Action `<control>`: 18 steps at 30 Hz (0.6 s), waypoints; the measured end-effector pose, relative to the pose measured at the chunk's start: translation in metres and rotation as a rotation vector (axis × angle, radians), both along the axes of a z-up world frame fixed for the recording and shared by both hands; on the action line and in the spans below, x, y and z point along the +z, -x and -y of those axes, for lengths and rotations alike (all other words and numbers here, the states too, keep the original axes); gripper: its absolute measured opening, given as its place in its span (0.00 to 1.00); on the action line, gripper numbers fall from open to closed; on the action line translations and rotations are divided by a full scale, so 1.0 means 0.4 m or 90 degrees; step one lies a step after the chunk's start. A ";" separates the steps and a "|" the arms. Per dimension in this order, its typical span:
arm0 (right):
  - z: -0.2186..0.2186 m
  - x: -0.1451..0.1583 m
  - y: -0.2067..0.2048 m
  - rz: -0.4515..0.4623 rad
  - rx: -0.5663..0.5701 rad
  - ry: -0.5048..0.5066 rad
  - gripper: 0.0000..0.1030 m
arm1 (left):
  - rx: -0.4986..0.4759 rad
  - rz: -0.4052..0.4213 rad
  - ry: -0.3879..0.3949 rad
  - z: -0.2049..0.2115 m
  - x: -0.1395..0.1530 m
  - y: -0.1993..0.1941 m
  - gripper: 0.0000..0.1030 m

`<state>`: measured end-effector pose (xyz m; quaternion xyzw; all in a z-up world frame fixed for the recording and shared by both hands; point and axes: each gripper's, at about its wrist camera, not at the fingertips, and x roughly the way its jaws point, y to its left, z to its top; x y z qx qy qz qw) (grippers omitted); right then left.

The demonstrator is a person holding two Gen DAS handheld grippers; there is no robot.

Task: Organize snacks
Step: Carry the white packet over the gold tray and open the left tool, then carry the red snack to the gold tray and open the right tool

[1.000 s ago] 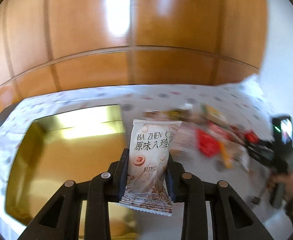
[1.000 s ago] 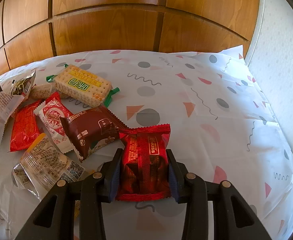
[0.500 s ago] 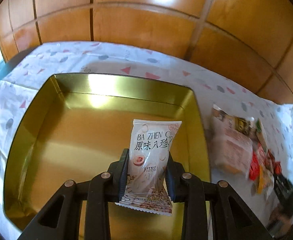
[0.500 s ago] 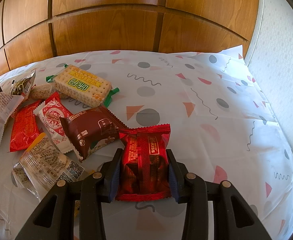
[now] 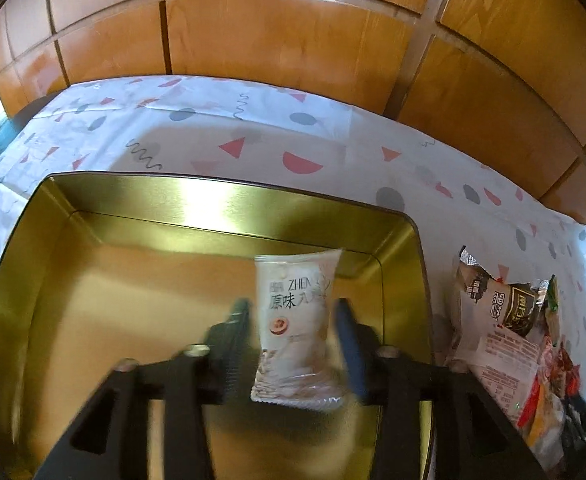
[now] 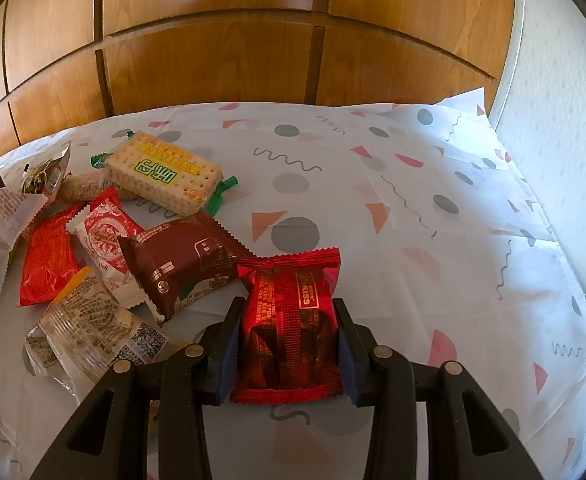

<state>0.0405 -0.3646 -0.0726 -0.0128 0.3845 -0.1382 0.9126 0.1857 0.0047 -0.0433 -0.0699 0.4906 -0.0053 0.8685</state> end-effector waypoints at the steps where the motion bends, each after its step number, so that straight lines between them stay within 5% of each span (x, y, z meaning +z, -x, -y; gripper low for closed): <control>1: 0.000 0.000 -0.001 0.000 0.000 0.000 0.40 | 0.002 0.011 -0.003 0.002 0.006 0.013 0.58; 9: -0.001 0.000 -0.001 0.001 -0.001 0.001 0.40 | 0.035 0.110 -0.042 -0.010 0.080 0.149 0.62; 18: -0.004 0.001 -0.001 0.000 -0.003 0.007 0.40 | 0.042 0.160 -0.063 -0.035 0.108 0.302 0.63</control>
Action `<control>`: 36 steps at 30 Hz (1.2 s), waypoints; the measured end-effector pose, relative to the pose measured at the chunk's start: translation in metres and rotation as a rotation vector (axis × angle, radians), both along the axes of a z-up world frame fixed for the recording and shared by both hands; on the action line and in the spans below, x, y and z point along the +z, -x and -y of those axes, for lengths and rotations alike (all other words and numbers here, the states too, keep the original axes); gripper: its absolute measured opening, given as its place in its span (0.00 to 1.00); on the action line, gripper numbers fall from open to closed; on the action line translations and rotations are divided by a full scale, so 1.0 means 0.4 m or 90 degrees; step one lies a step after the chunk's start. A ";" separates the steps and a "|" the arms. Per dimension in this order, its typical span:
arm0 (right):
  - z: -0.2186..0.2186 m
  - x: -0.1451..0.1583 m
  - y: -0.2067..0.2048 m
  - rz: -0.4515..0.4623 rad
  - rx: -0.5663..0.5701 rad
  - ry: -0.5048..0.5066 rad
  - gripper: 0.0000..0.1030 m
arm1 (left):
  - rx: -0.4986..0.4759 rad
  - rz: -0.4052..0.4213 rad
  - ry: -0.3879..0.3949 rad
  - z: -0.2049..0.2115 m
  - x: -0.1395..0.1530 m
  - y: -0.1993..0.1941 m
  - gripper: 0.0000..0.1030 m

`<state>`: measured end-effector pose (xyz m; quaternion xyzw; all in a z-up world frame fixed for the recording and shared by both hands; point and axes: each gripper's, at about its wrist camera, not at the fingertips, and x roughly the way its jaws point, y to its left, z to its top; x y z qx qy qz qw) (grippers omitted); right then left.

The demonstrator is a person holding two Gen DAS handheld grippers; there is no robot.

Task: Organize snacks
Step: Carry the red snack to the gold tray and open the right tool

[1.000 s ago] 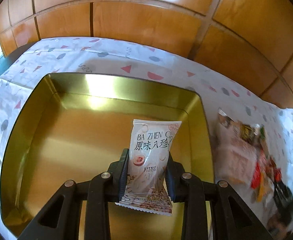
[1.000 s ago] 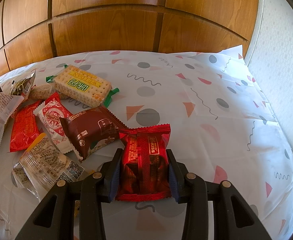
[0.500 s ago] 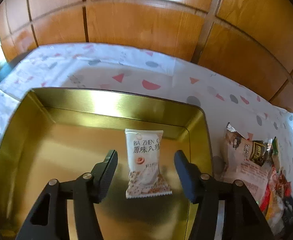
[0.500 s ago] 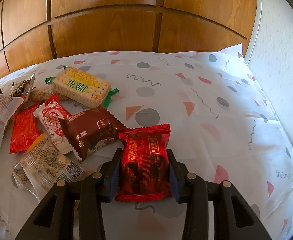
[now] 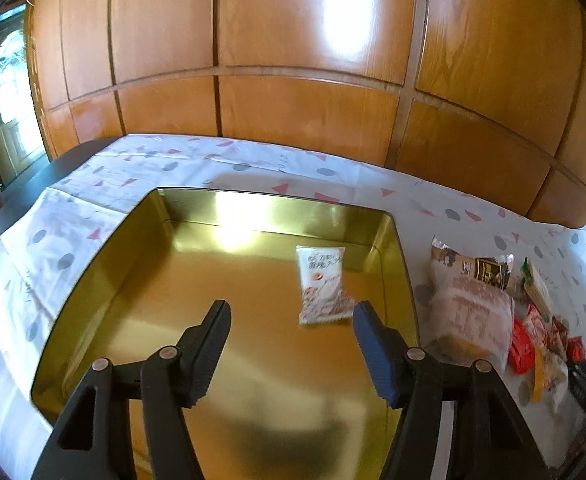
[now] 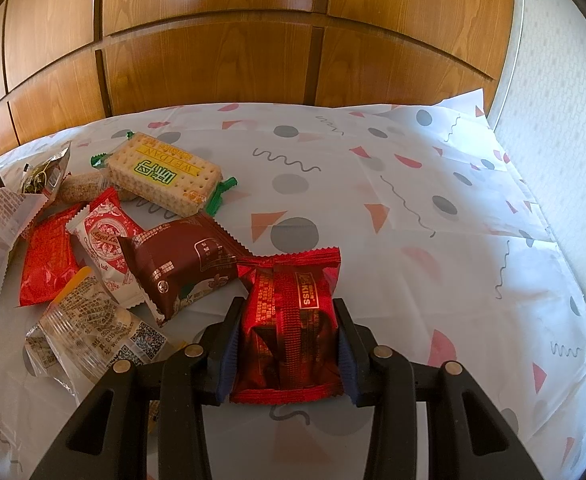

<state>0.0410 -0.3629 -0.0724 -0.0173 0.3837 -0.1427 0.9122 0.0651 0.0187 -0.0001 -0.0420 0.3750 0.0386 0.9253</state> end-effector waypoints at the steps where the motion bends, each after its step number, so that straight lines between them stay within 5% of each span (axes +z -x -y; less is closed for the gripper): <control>1: -0.002 0.000 0.000 -0.001 -0.001 0.002 0.40 | 0.001 0.005 -0.004 -0.004 0.002 0.017 0.64; 14: -0.033 0.012 0.031 0.000 -0.039 0.025 0.38 | 0.022 0.038 -0.030 -0.057 0.008 0.123 0.65; 23: -0.042 0.129 0.133 0.102 -0.097 0.002 0.37 | 0.037 0.036 -0.029 -0.099 -0.004 0.145 0.65; 36: -0.479 0.212 0.066 0.066 0.299 -0.075 0.37 | 0.052 0.062 -0.026 -0.118 0.012 0.169 0.65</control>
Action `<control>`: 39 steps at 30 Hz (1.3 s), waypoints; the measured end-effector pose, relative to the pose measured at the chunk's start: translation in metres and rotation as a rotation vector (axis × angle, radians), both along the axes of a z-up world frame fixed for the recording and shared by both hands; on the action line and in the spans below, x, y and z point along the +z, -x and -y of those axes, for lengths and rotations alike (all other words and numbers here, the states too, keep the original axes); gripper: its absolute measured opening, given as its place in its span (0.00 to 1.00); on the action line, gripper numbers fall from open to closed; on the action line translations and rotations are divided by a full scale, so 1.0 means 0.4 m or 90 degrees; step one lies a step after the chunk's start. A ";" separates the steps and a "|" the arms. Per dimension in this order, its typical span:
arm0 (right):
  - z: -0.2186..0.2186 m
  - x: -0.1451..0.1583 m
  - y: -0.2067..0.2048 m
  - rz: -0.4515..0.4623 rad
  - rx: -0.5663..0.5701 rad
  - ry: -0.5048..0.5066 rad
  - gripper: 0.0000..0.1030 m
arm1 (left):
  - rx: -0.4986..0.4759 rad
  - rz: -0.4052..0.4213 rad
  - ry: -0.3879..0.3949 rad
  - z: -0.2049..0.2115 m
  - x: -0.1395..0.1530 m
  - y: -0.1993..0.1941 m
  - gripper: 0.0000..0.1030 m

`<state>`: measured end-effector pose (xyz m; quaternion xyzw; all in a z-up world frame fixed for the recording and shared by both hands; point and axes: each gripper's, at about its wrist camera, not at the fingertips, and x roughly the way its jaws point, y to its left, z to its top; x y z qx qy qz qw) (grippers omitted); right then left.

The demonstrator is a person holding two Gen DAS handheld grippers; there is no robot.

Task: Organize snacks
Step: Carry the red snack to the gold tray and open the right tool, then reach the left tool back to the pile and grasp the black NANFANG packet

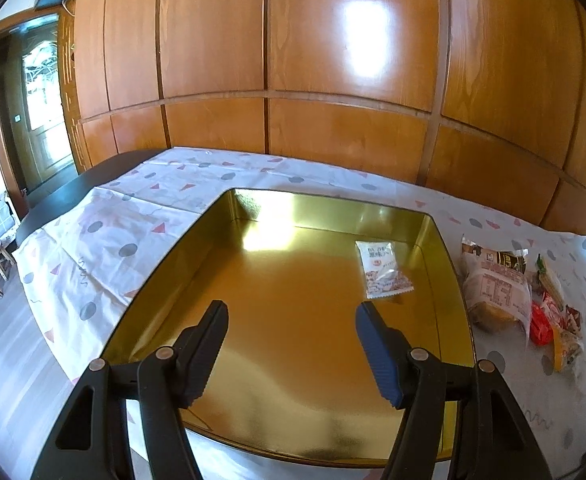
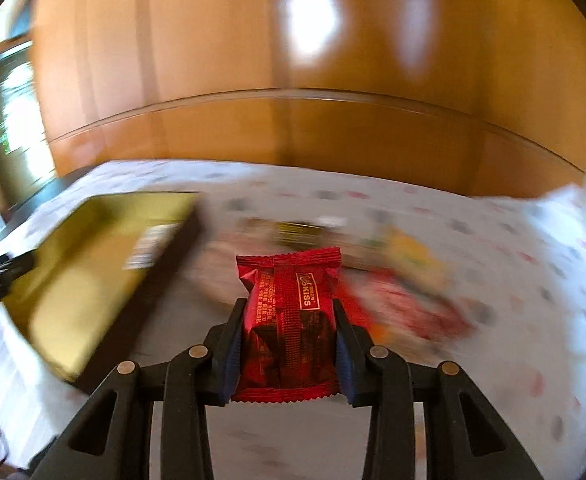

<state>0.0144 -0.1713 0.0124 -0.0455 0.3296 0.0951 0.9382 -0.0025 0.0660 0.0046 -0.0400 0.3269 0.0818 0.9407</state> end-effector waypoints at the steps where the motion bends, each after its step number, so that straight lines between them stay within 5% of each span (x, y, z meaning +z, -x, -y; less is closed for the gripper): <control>1: -0.035 0.005 -0.011 -0.004 0.023 -0.005 0.37 | 0.003 0.005 -0.001 -0.003 0.004 0.003 0.65; 8: -0.219 0.021 -0.093 -0.040 0.125 -0.039 0.38 | 0.023 0.020 -0.003 -0.028 0.021 0.013 0.65; 18: -0.337 -0.054 -0.144 -0.093 0.151 -0.041 0.42 | 0.043 0.016 0.004 -0.056 0.017 0.010 0.65; 39: -0.129 -0.013 -0.049 0.001 0.007 -0.017 0.42 | 0.025 0.017 -0.007 -0.034 0.023 0.015 0.65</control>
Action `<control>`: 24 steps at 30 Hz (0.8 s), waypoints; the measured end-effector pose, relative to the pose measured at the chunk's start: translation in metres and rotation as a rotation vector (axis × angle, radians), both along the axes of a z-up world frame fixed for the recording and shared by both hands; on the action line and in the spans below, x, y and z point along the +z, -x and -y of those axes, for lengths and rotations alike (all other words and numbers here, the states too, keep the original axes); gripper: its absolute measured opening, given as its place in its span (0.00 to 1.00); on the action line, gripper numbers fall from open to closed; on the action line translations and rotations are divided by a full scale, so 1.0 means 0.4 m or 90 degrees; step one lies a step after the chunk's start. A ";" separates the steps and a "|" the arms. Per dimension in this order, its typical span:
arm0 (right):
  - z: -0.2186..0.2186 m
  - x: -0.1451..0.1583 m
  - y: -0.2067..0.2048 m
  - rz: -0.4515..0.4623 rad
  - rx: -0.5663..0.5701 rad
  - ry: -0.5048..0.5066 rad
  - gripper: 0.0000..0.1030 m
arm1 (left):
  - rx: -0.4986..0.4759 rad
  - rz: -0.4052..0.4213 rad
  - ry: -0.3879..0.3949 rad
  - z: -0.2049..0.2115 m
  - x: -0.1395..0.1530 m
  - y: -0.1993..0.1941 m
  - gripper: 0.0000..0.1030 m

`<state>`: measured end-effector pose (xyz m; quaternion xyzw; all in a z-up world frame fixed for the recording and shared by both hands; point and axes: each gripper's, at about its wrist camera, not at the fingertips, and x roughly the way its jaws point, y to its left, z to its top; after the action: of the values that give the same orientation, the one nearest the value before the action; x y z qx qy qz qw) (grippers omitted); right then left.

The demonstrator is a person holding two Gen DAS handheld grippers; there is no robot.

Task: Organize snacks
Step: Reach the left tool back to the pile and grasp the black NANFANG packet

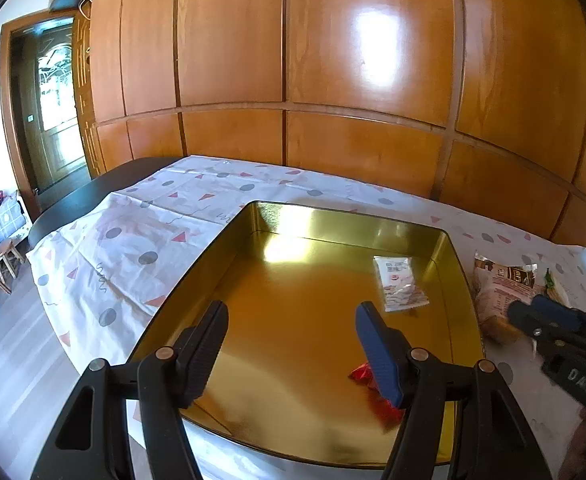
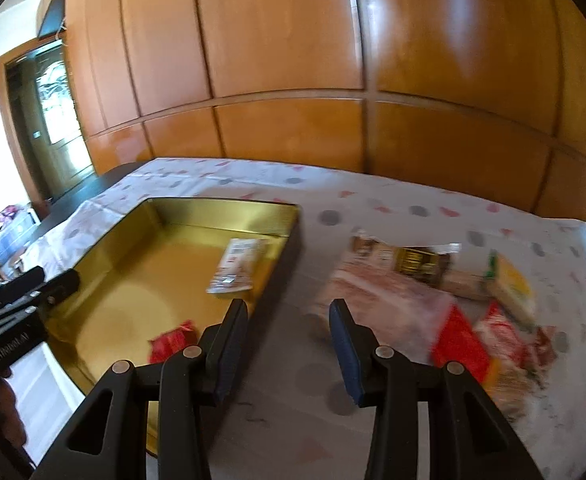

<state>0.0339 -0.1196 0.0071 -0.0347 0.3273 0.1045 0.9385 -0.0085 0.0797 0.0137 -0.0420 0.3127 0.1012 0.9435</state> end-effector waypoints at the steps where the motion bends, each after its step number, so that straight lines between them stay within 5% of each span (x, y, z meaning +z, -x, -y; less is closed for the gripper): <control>1: 0.021 0.001 0.004 0.003 -0.012 0.003 0.42 | -0.002 0.000 -0.001 0.003 0.001 0.000 0.65; 14: 0.366 -0.005 0.084 0.019 -0.229 0.061 0.42 | -0.064 -0.003 -0.003 0.058 0.011 -0.008 0.69; 24: 0.629 -0.065 0.107 -0.009 -0.420 0.037 0.43 | -0.218 -0.023 -0.019 0.178 0.044 -0.052 0.70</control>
<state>-0.0087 -0.3711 -0.0187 0.0475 0.3304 -0.2143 0.9180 0.0124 0.0084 0.0314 0.0277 0.3307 -0.0557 0.9417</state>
